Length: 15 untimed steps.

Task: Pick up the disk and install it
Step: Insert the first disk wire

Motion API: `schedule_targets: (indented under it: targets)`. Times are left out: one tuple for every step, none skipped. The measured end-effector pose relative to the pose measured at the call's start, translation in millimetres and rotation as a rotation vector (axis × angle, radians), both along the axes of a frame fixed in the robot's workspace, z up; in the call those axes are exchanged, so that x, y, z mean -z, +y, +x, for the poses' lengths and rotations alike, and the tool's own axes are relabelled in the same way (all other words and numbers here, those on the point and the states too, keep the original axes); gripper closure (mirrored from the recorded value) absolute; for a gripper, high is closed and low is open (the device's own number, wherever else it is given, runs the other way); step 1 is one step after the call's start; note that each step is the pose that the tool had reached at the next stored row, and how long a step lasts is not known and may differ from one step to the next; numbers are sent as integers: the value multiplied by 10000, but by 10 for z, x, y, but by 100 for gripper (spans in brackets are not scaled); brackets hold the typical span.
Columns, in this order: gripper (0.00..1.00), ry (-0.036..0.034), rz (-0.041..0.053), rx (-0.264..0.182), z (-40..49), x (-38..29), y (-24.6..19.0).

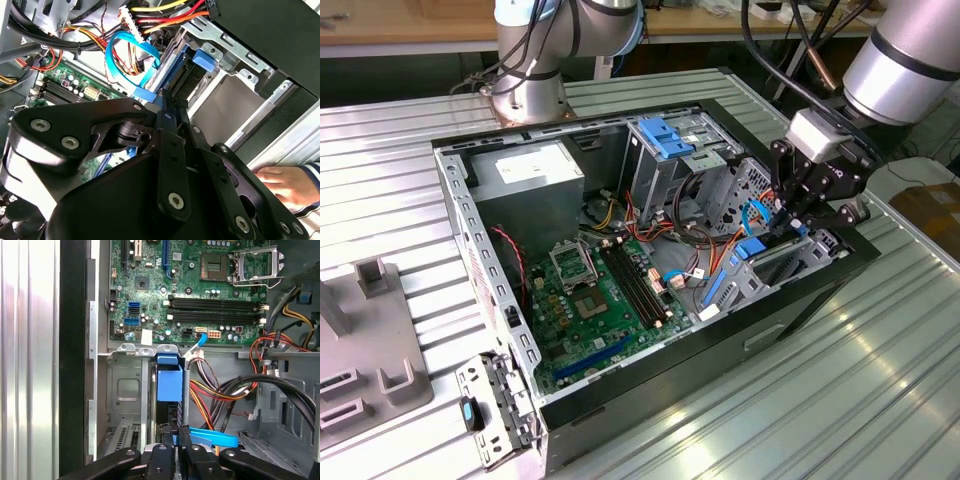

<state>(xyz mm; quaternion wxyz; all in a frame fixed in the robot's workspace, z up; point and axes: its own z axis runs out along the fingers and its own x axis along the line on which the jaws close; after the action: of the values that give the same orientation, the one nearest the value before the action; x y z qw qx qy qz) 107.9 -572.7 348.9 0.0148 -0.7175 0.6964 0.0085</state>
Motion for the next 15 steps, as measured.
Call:
schedule_targets:
  targets:
    - [84, -1, 1, 0, -4, 0, -1]
    - [84, -1, 2, -3, -7, 0, -2]
    - [84, -2, 3, -2, -8, -2, -1]
    - [84, -3, 2, -2, -8, -3, 3]
    - [84, -4, 2, -2, -8, -5, 8]
    - [84, -6, 5, -2, -8, -5, 16]
    - [84, -11, 6, -2, -8, -5, 21]
    - [84, -25, 6, -2, -8, -2, 22]
    - [84, -40, 6, -1, -8, 2, 22]
    - [84, -53, 6, -1, -8, 4, 22]
    - [84, -70, 5, -2, -9, 8, 21]
    - [84, -73, 6, -2, -10, 10, 22]
    - [84, -74, 4, -2, -12, 13, 22]
    - [84, -74, -2, -2, -13, 16, 22]
    - [84, -74, -3, -3, -14, 22, 22]
